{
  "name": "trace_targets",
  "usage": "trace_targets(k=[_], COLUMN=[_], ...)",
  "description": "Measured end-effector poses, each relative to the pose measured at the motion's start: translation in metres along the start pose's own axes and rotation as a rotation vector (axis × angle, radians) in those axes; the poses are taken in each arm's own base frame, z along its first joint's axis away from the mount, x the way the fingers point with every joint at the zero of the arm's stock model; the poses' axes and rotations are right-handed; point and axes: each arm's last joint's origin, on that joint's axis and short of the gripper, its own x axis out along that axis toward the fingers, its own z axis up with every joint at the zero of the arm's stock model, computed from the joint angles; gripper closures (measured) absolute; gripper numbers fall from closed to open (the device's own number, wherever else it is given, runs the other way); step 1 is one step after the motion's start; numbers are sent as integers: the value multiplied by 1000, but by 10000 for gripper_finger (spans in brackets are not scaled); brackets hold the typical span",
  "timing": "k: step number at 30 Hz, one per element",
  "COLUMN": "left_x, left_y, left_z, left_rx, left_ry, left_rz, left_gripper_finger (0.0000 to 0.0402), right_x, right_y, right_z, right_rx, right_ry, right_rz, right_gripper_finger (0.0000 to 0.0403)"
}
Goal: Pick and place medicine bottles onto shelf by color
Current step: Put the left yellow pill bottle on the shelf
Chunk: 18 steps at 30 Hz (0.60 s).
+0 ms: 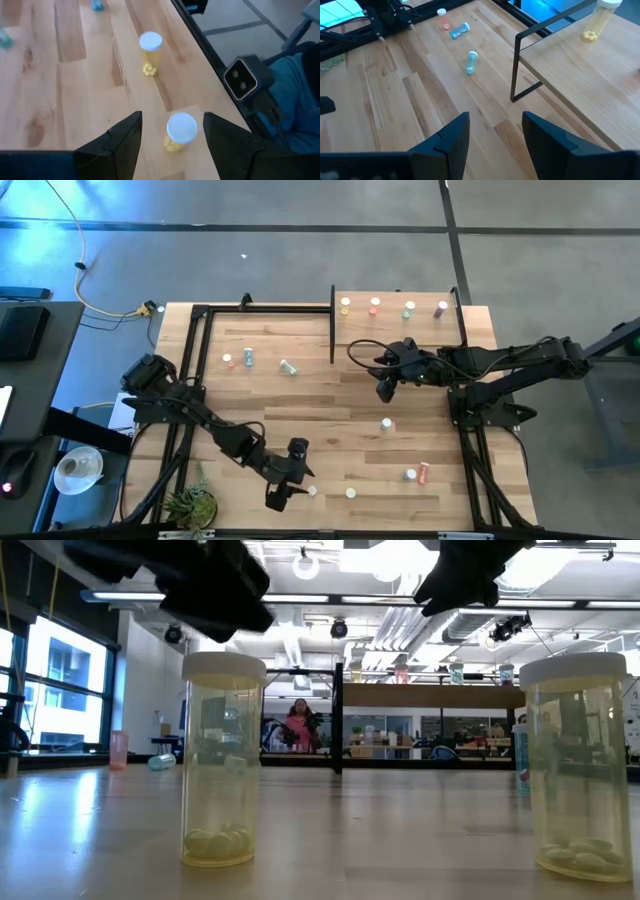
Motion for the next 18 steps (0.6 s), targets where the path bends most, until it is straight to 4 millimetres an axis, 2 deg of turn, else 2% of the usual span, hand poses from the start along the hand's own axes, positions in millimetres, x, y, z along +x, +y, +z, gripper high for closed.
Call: trace_targets(k=[10,18], left_x=[18,22], left_y=[0,-1], left_z=[-14,-17], left_rx=[-3,-3], left_ry=[38,46], left_rz=[1,-23], left_gripper_finger=[202,202], right_x=[0,0], right_y=[0,0], right_z=[0,0], right_rx=[1,3], right_ry=[-3,-4], right_rz=[1,2], right_gripper_finger=[229,229])
